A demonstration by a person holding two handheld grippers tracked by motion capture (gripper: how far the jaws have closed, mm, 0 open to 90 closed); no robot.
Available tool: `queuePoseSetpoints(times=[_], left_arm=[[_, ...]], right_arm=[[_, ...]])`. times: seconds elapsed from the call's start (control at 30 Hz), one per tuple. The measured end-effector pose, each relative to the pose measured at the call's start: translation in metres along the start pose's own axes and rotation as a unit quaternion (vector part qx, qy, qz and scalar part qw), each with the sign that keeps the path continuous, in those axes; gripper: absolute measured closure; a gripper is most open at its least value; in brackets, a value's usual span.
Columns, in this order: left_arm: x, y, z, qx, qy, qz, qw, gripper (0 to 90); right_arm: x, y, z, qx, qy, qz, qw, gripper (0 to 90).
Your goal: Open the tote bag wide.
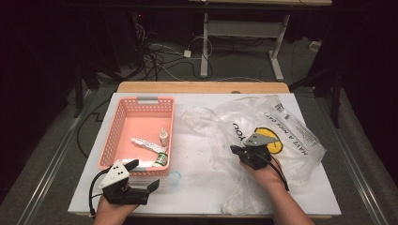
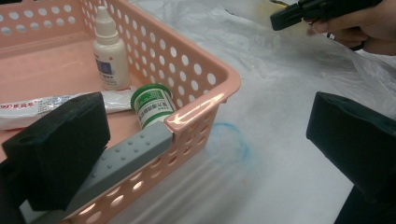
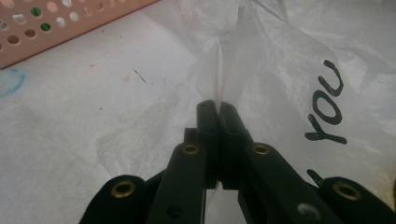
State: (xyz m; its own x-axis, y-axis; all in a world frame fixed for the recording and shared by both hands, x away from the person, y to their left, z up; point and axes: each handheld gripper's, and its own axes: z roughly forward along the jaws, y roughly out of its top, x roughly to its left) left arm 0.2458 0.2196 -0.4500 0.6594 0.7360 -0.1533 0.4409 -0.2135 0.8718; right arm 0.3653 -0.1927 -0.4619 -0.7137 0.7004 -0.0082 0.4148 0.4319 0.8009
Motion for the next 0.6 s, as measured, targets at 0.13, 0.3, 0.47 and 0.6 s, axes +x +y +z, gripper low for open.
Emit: queuePoseSetpoints(times=[0.13,0.3,0.47,0.6], left_arm=[[0.000,0.001,-0.001,-0.003,0.002,-0.003,1.0000,0.0],[0.000,0.002,-0.003,-0.005,0.004,-0.001,1.0000,0.0],[0.002,0.003,-0.004,-0.010,0.007,-0.007,0.9999,0.0],[0.003,0.004,-0.006,-0.015,0.011,-0.010,0.9998,0.0]], right_arm=[[-0.002,0.002,-0.009,-0.026,-0.005,0.002,0.9996,90.0],[-0.002,0.006,-0.016,-0.049,-0.012,-0.003,0.9987,90.0],[-0.002,0.014,-0.022,-0.068,-0.016,-0.003,0.9975,90.0],[-0.003,0.019,-0.021,-0.072,-0.015,0.004,0.9973,90.0]])
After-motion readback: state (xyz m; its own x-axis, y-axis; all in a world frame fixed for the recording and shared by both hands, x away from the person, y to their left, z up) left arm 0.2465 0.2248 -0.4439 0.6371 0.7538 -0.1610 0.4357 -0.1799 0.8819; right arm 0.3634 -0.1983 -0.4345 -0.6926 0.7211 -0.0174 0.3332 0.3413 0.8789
